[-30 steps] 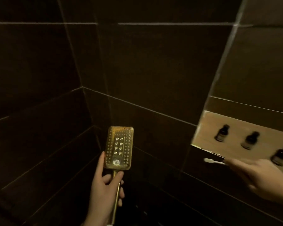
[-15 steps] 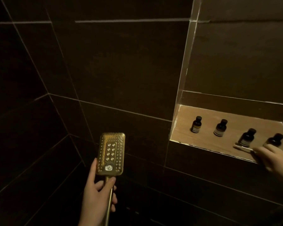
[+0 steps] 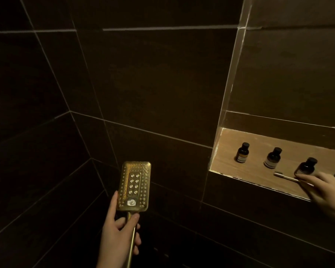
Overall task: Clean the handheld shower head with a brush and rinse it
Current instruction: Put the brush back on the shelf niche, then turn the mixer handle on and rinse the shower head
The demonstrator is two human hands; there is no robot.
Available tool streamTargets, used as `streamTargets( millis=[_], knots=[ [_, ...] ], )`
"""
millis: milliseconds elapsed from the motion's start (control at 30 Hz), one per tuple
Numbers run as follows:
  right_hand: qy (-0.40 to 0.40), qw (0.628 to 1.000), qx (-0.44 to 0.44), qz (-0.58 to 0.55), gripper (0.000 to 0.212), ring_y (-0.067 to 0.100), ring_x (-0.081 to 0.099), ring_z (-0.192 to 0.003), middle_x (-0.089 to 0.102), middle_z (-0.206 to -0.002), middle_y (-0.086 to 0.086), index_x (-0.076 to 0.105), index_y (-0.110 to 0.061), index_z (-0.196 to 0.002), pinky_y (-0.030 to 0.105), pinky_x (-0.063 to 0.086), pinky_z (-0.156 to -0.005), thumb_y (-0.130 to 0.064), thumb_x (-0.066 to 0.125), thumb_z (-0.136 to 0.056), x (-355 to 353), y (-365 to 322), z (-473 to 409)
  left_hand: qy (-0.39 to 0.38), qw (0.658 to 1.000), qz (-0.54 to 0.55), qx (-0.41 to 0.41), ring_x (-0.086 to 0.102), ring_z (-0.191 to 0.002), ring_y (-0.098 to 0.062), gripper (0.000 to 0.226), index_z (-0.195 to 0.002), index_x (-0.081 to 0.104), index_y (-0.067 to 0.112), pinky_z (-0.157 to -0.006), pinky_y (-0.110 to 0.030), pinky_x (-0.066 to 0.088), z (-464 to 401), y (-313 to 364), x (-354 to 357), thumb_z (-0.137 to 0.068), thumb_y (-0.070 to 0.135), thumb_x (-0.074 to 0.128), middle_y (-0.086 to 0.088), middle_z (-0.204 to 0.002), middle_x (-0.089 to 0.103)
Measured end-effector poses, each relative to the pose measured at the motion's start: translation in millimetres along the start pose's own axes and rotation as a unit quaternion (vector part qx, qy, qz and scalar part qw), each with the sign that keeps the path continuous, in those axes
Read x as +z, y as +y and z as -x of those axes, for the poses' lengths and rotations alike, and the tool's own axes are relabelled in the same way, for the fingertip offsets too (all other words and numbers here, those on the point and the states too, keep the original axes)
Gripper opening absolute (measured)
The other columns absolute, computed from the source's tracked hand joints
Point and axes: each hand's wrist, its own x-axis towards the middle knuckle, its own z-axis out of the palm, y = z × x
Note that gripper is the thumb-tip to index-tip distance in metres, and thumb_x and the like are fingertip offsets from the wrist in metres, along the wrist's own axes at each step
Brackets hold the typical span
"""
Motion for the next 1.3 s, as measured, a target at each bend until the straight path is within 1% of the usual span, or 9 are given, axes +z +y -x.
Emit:
streamTargets(
  millis=[100,233,467,833,967,1033,1133,1233,1300],
  knots=[
    [0.025,1.000,-0.017,0.006,0.033,0.013,0.045,-0.084,0.043,-0.098,-0.013,0.062,-0.032,-0.118,0.037,0.046,-0.064,-0.032,0.062,-0.085,2,4,-1,-0.001,1.000,0.001,0.003,0.065,-0.049,-0.032,0.097,-0.145,0.029,0.072,-0.041,-0.037,0.054,0,1,-2,-0.091,0.005,0.074,-0.016,-0.070,0.072],
    [0.015,1.000,-0.001,0.005,0.050,0.012,0.043,-0.088,0.044,-0.100,-0.010,0.067,-0.026,-0.114,0.034,0.045,-0.065,-0.010,0.083,-0.070,-12,-17,3,-0.015,1.000,-0.001,0.013,0.066,-0.051,-0.032,0.096,-0.145,0.028,0.072,-0.042,-0.038,0.055,2,3,3,-0.092,0.006,0.072,-0.015,-0.072,0.073],
    [-0.002,1.000,0.027,-0.014,0.045,0.027,0.053,-0.097,0.058,-0.109,0.012,0.069,-0.015,-0.118,0.041,0.047,-0.076,-0.002,0.078,-0.076,-49,-64,15,-0.056,0.997,-0.023,0.040,0.067,-0.054,-0.028,0.095,-0.138,0.025,0.079,-0.044,-0.036,0.053,7,2,30,-0.094,0.010,0.071,-0.015,-0.078,0.075],
    [0.024,0.998,0.046,-0.038,0.026,0.011,0.042,-0.094,0.053,-0.103,-0.003,0.070,-0.022,-0.117,0.032,0.039,-0.074,-0.019,0.067,-0.091,-51,-71,15,-0.131,0.988,-0.023,0.079,0.066,-0.054,-0.025,0.093,-0.123,0.025,0.090,-0.043,-0.033,0.052,17,6,88,-0.096,0.013,0.070,-0.008,-0.078,0.076],
    [0.078,0.995,0.044,-0.038,0.029,0.018,0.050,-0.094,0.059,-0.105,0.004,0.067,-0.017,-0.118,0.035,0.045,-0.075,-0.020,0.068,-0.089,-57,-82,15,-0.135,0.987,-0.023,0.086,0.067,-0.055,-0.025,0.093,-0.123,0.024,0.091,-0.044,-0.034,0.054,20,11,83,-0.096,0.015,0.071,-0.010,-0.078,0.075],
    [0.153,0.987,-0.015,-0.051,0.026,0.024,0.053,-0.092,0.059,-0.102,0.011,0.063,-0.011,-0.113,0.038,0.047,-0.073,-0.016,0.068,-0.087,-66,-104,13,-0.117,0.988,-0.027,0.094,0.067,-0.055,-0.026,0.093,-0.127,0.024,0.089,-0.044,-0.034,0.054,20,14,69,-0.095,0.015,0.071,-0.010,-0.079,0.074],
    [0.211,0.950,-0.196,-0.117,0.023,0.026,0.055,-0.085,0.058,-0.098,0.014,0.058,-0.007,-0.109,0.034,0.047,-0.069,-0.021,0.055,-0.091,-82,-186,6,-0.065,0.993,-0.028,0.099,0.068,-0.056,-0.026,0.095,-0.126,0.025,0.090,-0.046,-0.036,0.055,20,25,35,-0.095,0.014,0.072,-0.009,-0.080,0.075],
    [0.166,0.900,-0.347,-0.203,0.022,0.018,0.055,-0.087,0.058,-0.101,0.007,0.058,-0.011,-0.110,0.027,0.047,-0.070,-0.022,0.053,-0.092,-99,-305,-4,0.009,0.992,-0.026,0.126,0.068,-0.055,-0.026,0.094,-0.127,0.026,0.089,-0.045,-0.036,0.055,23,46,-10,-0.094,0.014,0.072,-0.009,-0.079,0.076],
    [0.073,0.878,-0.357,-0.310,0.025,0.006,0.054,-0.096,0.053,-0.108,-0.010,0.059,-0.022,-0.115,0.019,0.048,-0.077,-0.034,0.053,-0.094,-114,-389,-11,0.067,0.986,-0.020,0.150,0.068,-0.054,-0.025,0.092,-0.125,0.027,0.089,-0.044,-0.035,0.054,30,66,-44,-0.095,0.015,0.071,-0.009,-0.080,0.076]
  ],
)
